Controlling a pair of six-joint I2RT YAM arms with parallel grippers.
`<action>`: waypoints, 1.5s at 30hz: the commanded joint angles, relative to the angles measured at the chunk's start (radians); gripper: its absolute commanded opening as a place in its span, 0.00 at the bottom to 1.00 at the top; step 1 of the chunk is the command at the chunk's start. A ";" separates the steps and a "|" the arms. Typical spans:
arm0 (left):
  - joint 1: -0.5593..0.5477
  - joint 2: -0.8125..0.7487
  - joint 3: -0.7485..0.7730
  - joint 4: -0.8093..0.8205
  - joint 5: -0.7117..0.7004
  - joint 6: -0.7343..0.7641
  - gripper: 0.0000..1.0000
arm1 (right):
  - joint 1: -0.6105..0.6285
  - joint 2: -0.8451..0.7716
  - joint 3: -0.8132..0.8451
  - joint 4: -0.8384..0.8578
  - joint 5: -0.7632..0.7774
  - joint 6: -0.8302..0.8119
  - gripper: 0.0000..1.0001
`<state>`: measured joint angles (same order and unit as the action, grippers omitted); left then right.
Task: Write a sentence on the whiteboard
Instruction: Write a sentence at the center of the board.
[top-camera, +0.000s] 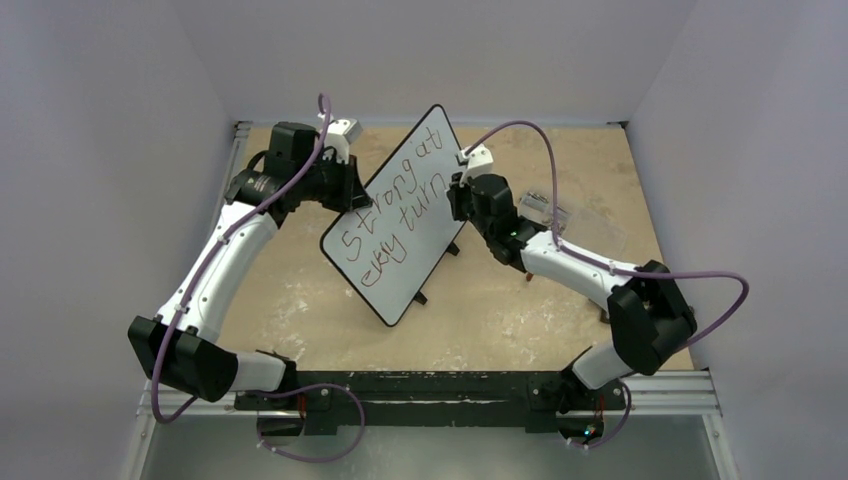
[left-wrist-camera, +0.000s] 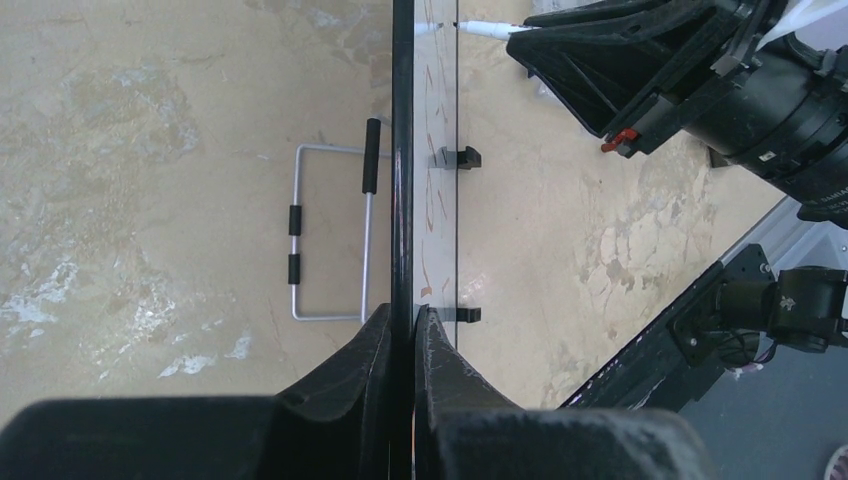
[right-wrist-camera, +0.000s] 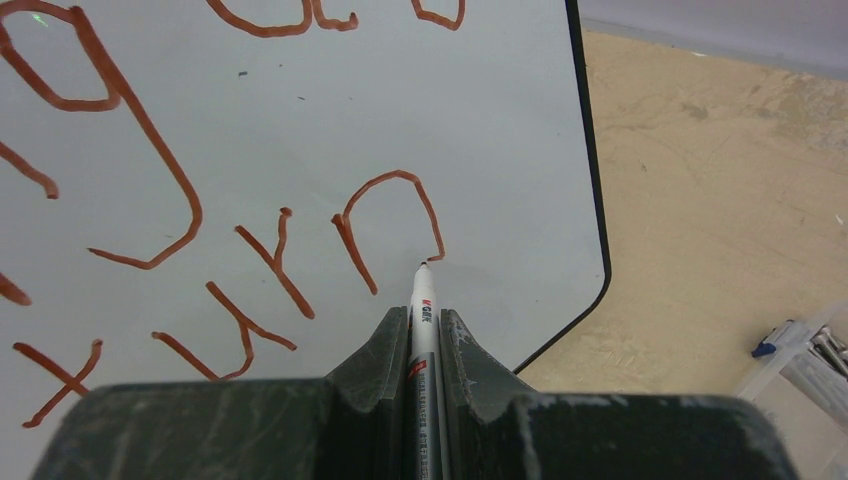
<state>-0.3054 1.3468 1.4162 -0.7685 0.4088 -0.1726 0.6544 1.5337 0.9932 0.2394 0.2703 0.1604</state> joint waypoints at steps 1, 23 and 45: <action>-0.004 -0.034 0.010 0.038 -0.057 0.076 0.00 | -0.013 -0.080 -0.043 0.057 -0.023 0.048 0.00; -0.004 -0.028 0.013 0.035 -0.064 0.080 0.00 | -0.091 0.047 0.044 0.090 -0.070 0.076 0.00; -0.004 -0.023 0.027 -0.065 -0.104 0.094 0.00 | -0.095 -0.293 -0.122 -0.027 0.029 0.100 0.00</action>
<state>-0.3099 1.3457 1.4246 -0.7925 0.4007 -0.1612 0.5632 1.3327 0.9112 0.2211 0.2588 0.2314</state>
